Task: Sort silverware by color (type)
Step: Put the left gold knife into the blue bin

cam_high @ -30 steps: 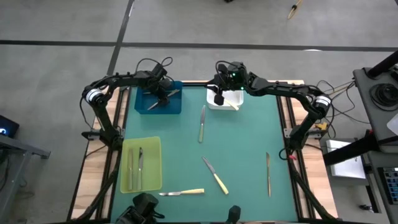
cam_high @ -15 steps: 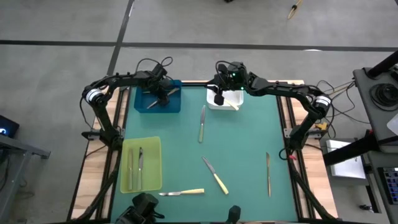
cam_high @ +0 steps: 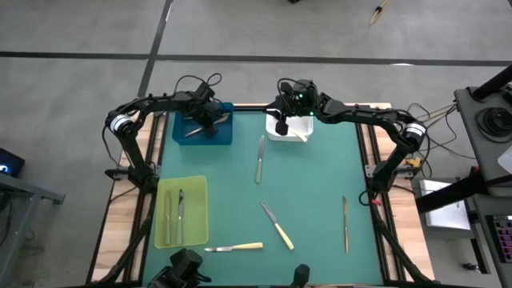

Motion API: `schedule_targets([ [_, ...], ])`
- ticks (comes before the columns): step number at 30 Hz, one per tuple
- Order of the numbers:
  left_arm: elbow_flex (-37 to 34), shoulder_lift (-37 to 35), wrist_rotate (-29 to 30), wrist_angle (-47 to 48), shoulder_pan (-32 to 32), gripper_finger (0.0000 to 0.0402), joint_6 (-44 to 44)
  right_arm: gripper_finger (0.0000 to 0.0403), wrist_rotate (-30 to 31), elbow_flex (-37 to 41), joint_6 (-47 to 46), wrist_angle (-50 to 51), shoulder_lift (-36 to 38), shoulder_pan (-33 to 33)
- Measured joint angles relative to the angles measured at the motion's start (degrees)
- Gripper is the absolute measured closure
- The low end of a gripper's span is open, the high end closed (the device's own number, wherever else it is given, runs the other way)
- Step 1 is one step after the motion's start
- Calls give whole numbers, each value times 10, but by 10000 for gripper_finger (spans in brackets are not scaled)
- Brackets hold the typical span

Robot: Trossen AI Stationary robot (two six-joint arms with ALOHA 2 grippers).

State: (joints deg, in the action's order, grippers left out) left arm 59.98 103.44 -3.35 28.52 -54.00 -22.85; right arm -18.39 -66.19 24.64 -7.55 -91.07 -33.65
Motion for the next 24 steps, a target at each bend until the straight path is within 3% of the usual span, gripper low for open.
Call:
schedule_targets([
  [13, -1, -80, -38, 16, 1, 401, -9, 344, 0, 0, 0, 0, 0, 0],
  [24, -2, -159, -133, 12, 1, 401, -30, 344, 0, 0, 0, 0, 0, 0],
])
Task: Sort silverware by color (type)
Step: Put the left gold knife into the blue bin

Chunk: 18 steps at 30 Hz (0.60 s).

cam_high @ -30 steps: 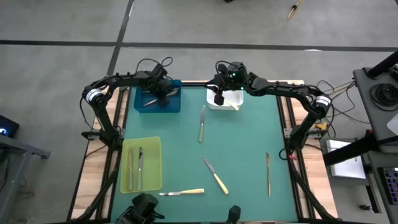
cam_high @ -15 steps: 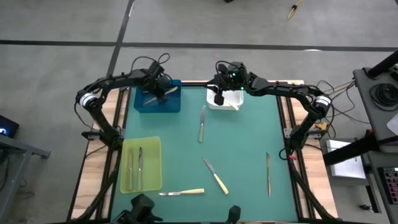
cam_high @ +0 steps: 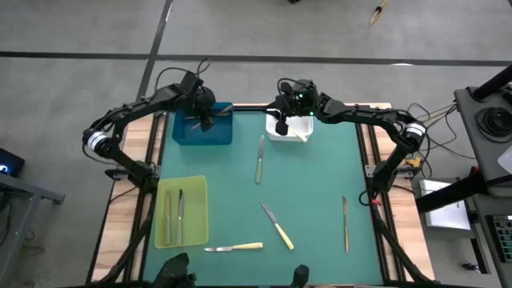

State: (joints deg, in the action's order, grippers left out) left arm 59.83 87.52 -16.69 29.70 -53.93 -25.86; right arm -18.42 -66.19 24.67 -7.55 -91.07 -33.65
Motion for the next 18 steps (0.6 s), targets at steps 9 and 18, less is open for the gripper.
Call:
schedule_targets([
  [9, 0, -74, -58, -4, 0, 402, 1, 344, 0, 0, 0, -1, 0, 0],
  [18, 0, -133, -244, -74, 8, 402, 37, 344, -133, 0, -29, -50, -11, 4],
])
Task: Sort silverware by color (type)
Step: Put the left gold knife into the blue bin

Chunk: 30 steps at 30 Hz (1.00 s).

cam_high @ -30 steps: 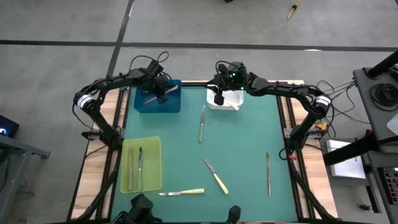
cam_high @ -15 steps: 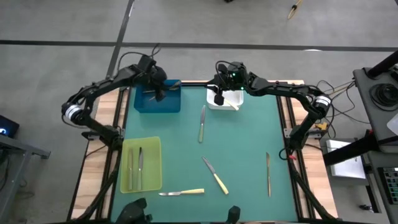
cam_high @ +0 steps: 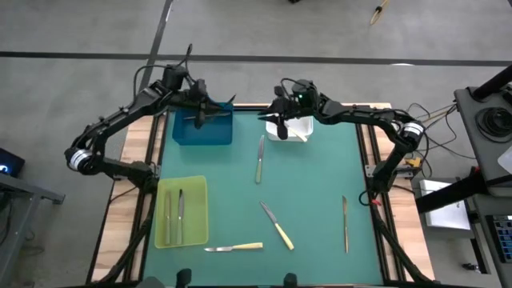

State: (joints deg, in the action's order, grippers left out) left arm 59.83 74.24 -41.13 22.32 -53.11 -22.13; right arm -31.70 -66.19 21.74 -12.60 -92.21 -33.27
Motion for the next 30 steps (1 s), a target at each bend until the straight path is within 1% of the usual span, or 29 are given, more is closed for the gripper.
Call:
schedule_targets([
  [2, 0, -5, -28, -27, 11, 401, 15, 344, -32, 0, -20, -48, -16, 1],
  [6, 0, -4, -74, -65, 40, 401, 34, 330, -47, 0, -52, -123, -48, 8],
  [9, 0, 0, -81, -68, 68, 401, 38, 305, -48, 0, -74, -164, -62, 9],
  [12, 0, 7, -81, -66, 94, 401, 39, 272, -55, 0, -87, -169, -62, 9],
  [16, 0, 22, -80, -73, 120, 401, 45, 232, -139, 0, -94, -192, -62, 10],
  [18, 0, 31, -80, -74, 132, 401, 47, 217, -170, 0, -102, -203, -61, 12],
  [23, 0, 57, -96, -87, 169, 401, 55, 196, -258, 0, -96, -207, -60, 14],
  [30, 0, 97, -110, -130, 205, 401, 82, 197, -302, 0, -63, -212, -60, 34],
])
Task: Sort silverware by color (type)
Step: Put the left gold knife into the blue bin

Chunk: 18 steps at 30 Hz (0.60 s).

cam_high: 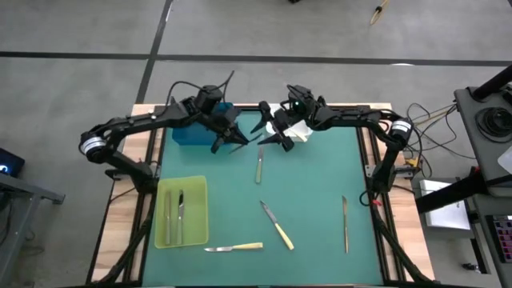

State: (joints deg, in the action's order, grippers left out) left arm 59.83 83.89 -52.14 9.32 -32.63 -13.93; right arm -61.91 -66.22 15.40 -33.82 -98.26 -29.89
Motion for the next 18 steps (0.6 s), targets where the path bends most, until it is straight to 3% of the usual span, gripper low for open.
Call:
schedule_targets([
  [8, 0, 26, -34, -34, 8, 401, 7, 198, -60, 0, 11, -19, 2, 18],
  [18, 0, 38, -44, -52, 13, 401, 14, 226, -60, 0, 7, -30, 2, 25],
])
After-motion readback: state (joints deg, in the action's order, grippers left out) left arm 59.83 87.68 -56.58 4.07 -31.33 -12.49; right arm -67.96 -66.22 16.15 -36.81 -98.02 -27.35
